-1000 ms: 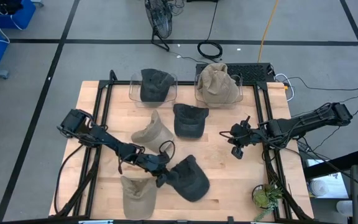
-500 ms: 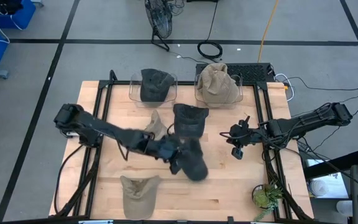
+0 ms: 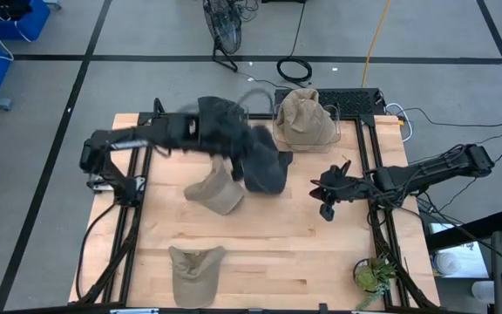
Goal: Pick & Place hat
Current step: Put the black cap into the left transparent bin
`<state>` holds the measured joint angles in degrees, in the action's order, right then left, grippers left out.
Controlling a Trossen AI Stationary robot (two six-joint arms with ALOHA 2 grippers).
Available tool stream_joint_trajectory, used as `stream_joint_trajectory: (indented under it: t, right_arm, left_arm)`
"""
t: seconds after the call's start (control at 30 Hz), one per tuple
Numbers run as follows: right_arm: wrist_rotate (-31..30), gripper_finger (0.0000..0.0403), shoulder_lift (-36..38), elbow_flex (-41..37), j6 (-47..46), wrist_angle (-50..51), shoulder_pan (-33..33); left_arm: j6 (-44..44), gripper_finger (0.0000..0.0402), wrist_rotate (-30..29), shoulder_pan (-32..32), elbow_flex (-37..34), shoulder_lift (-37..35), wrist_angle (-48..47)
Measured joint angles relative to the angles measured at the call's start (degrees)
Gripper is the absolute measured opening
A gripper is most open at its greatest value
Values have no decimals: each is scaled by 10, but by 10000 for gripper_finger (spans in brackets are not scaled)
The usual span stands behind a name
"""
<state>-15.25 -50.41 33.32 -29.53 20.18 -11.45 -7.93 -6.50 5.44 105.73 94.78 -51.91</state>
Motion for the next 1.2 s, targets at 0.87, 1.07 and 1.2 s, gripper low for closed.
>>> stream_joint_trajectory:
  t: [0.87, 1.07, 1.2]
  right_arm:
    - [-12, 0, -170, 0, -124, -193, 132]
    - [-12, 0, -170, 0, -135, -196, 148]
    - [-12, 0, -170, 0, -148, -196, 155]
  left_arm:
    - [395, 1, 185, 420, -54, 5, -154]
    - [432, 1, 126, 455, -98, 5, -115]
    - [443, 2, 80, 454, -126, 5, -60]
